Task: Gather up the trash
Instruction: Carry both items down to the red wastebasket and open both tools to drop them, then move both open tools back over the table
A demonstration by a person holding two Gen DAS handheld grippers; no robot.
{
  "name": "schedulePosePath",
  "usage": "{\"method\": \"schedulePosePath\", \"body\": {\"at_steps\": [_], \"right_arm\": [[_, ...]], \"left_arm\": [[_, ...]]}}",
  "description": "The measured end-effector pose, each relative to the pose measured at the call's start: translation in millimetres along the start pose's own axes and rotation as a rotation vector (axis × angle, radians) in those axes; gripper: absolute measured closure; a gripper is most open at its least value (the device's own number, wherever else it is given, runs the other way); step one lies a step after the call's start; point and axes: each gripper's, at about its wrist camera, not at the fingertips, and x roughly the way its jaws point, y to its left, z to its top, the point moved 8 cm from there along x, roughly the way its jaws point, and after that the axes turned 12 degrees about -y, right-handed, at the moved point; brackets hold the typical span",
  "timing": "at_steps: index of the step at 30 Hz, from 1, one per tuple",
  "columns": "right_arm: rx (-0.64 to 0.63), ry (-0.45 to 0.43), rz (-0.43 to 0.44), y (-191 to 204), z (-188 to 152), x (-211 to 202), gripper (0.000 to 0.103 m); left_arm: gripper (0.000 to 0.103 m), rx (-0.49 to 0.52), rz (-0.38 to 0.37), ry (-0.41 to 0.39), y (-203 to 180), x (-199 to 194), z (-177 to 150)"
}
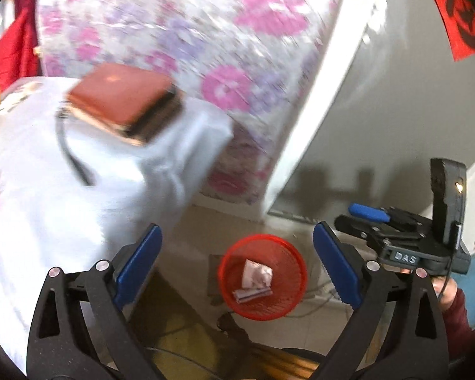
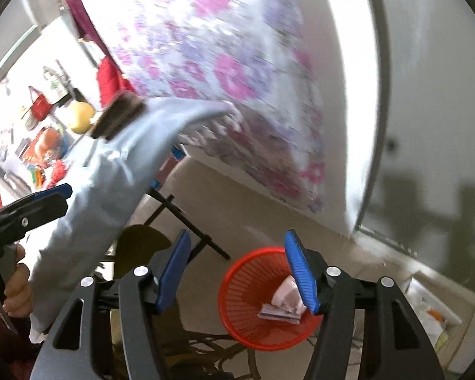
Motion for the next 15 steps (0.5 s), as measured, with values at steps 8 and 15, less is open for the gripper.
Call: {"method": "schedulePosePath", "body": {"at_steps": [8, 15], "right_arm": [[-0.115, -0.081, 0.087, 76.8, 29.7, -23.5, 0.034], [-0.205, -0.128, 0.189, 154.9, 42.5, -35.6, 0.031]], "left_arm": [[0.009, -0.076, 0.108, -0.153, 58.1, -78.0, 21.1], [0.007, -0.164, 0.25, -0.264, 130.5, -159.1, 15.7]]}}
